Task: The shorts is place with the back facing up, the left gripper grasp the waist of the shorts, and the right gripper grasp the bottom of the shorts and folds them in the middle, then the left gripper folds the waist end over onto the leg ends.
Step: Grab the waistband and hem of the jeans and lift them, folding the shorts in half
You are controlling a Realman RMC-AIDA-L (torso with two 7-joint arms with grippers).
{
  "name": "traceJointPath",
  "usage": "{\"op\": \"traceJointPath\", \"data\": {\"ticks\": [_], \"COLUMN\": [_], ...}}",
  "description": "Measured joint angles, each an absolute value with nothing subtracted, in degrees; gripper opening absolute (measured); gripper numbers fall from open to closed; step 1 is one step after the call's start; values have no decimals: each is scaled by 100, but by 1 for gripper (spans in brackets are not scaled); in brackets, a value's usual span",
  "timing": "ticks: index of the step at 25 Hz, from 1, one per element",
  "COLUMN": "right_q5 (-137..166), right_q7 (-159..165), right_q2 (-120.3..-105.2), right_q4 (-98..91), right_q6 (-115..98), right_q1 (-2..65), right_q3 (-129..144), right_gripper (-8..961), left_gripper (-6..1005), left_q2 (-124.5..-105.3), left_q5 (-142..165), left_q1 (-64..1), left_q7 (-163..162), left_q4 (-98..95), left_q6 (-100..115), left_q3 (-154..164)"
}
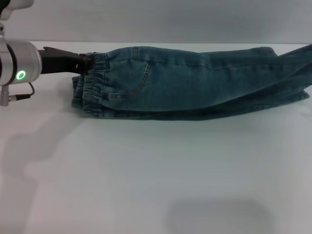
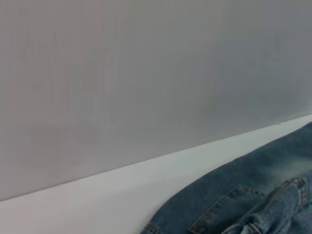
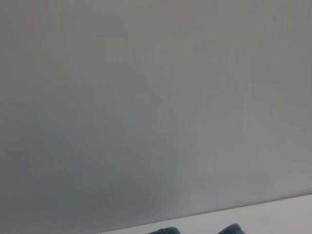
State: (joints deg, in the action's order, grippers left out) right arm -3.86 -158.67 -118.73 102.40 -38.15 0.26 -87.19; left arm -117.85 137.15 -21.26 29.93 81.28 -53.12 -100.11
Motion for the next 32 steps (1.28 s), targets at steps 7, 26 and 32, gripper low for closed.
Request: {"op": "traceJointPath", "data": {"ticks": [7,26,32], "right_q5": [-386,473,635], "right_q7": [-15885,-16119,-16119], "right_q2": [-11870,-11875,-11867], "right_q4": [9981,7080,5410], "right_q6": [-3696,-673,1009], "right_q1": [232,942,1304], "right_q3": [-8930,-9355,-9716], "right_gripper": [6,116,171], "left_gripper": [87,90,186], "left_q2": [-11785,-11808,-11796], "left_q5": [13711,13682,13698], "left_q1": [-2329,-2787,-2908], "left_q7": [2997,3364,3367], "left_q4": [7865,6327,5895], "left_q6": [-5173,-2434,-1789], "left_q3": [-10073,-9462,-9243]}}
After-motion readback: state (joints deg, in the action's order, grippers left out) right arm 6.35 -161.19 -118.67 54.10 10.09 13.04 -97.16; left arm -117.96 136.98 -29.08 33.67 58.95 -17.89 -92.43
